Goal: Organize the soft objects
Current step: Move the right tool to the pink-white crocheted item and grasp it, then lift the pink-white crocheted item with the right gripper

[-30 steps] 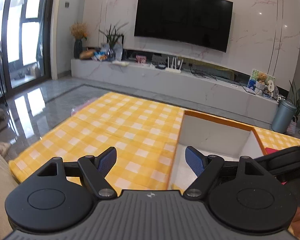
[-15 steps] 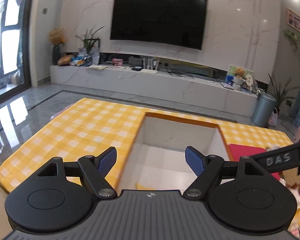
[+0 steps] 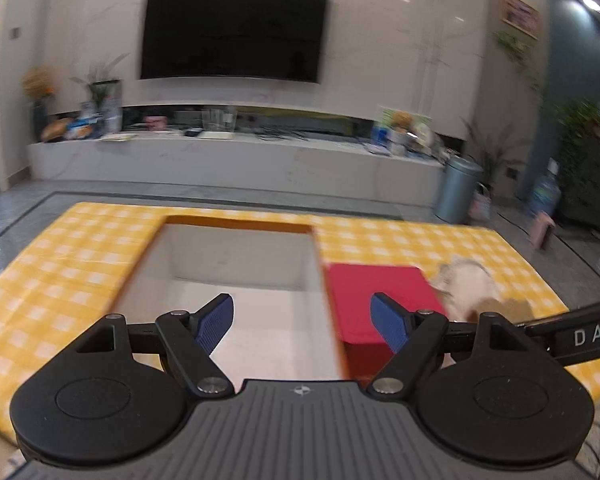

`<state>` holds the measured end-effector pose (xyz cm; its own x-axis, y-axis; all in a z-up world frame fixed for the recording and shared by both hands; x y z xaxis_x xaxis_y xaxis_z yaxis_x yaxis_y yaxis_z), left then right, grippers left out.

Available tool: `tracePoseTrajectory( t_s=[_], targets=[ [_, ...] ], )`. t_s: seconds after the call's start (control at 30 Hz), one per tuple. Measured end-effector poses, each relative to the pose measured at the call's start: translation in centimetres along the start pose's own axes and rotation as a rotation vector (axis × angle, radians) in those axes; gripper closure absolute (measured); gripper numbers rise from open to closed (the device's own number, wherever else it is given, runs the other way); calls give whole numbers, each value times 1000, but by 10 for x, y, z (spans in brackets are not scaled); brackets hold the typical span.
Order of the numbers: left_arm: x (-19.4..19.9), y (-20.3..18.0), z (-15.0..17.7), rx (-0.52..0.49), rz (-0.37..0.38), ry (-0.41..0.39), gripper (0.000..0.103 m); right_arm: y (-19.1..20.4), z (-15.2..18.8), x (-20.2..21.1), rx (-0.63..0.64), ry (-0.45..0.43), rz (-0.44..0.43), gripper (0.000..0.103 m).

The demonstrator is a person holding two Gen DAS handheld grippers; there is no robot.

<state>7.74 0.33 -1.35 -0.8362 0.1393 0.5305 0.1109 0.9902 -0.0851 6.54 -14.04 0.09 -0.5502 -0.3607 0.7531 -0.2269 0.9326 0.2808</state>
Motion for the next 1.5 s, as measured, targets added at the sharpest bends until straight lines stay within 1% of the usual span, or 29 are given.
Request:
tracePoseTrajectory(
  t_s=[0.07,0.13,0.23,0.27,0.33,0.37,0.5,0.6,0.7,0.77,0.87,0.9,0.93,0.97,1.0,1.03,1.13,1.2,1.33,1.4,1.47,1.5],
  targets=[
    [-9,-16,8,-23,22,23,11,-19,8,3,-19,10,22,33],
    [-21,-28,18,-29,58,66,11,-36,18,2,-39,26,57,33],
    [-35,-41,33,-12,106,139,12,-68,34,-7,-62,71,134,33],
    [-39,-45,35,-14,119,153,12,-77,40,-12,-47,92,171,33],
    [-43,-51,44,-32,137,173,12,-95,53,-25,-14,148,242,33],
    [-44,-55,47,-51,143,181,12,-102,61,-33,-14,182,261,33],
    [-45,-65,51,-133,119,167,12,-125,95,-60,-30,326,298,33],
    [-49,-69,57,-125,135,197,12,-129,112,-70,-19,383,310,32],
    [-53,-70,61,-123,138,219,12,-131,117,-72,-14,388,323,27],
    [-53,-69,61,-133,128,217,12,-131,116,-70,-9,383,335,27],
    [-50,-67,60,-129,135,215,12,-133,110,-62,-8,357,366,27],
    [-50,-66,60,-125,136,215,12,-133,109,-59,-1,353,377,25],
    [-50,-66,59,-121,136,215,12,-133,109,-57,8,356,387,18],
    [-50,-65,59,-116,136,217,12,-133,110,-56,14,361,389,15],
    [-50,-65,59,-111,139,220,12,-133,111,-56,15,368,382,10],
    [-50,-66,59,-106,144,222,12,-132,114,-57,8,381,369,9],
    [-51,-66,59,-103,147,226,12,-134,125,-69,-32,435,350,9],
    [-51,-67,59,-107,145,224,12,-134,129,-77,-34,453,347,9],
    [-51,-67,61,-108,146,227,12,-133,130,-90,-23,451,332,10],
    [-52,-67,62,-113,145,232,12,-131,129,-94,13,443,333,10],
    [-53,-69,63,-122,152,238,12,-131,129,-97,35,440,328,12],
    [-52,-70,64,-130,155,239,12,-130,129,-98,30,435,318,15]
  ],
)
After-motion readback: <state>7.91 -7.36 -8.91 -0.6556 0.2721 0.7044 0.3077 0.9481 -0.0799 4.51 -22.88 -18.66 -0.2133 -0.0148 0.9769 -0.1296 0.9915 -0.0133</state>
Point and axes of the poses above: each gripper's, at about its wrist camera, not at the fingertips, and x roughly against the way its jaws point, y to its left, z to its underside, the point moved 10 cm from there along -x, roughly the way its jaws point, and after that the axes turned 2 degrees about y, right-handed, at the moved point
